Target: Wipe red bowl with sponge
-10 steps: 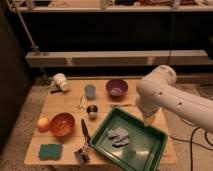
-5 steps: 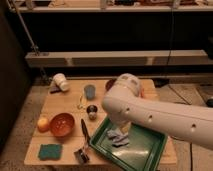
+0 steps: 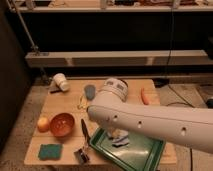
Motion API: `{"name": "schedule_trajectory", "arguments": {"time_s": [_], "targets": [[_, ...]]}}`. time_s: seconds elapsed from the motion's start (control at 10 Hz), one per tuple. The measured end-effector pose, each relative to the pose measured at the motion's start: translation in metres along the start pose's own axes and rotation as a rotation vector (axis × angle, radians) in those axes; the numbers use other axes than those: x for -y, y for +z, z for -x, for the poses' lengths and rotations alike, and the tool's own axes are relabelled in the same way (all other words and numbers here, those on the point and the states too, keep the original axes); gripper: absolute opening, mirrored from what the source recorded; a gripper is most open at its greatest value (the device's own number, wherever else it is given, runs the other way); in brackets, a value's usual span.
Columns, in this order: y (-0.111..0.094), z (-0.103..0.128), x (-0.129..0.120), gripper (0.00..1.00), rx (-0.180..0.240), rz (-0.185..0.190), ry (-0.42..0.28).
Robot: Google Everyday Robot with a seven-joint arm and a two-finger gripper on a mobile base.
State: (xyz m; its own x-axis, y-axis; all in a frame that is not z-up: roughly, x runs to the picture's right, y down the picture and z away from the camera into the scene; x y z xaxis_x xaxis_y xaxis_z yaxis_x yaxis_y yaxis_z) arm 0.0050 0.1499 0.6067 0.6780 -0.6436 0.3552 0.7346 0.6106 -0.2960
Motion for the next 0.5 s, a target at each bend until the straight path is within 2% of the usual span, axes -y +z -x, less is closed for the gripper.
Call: {"name": "schedule_trajectory", "arguments": {"time_s": [0.2, 0.3, 0.4, 0.5], "targets": [[0.0, -0.001, 0.0, 0.65, 0.006, -0.004, -0.006], [0.0, -0.002, 0.001, 0.65, 0.021, -0.012, -0.017], [-0.004, -0.003, 0.007, 0.65, 0.066, -0.038, -0.056], [-0.009, -0.005, 0.02, 0.65, 0.138, -0.059, -0.138]]}}
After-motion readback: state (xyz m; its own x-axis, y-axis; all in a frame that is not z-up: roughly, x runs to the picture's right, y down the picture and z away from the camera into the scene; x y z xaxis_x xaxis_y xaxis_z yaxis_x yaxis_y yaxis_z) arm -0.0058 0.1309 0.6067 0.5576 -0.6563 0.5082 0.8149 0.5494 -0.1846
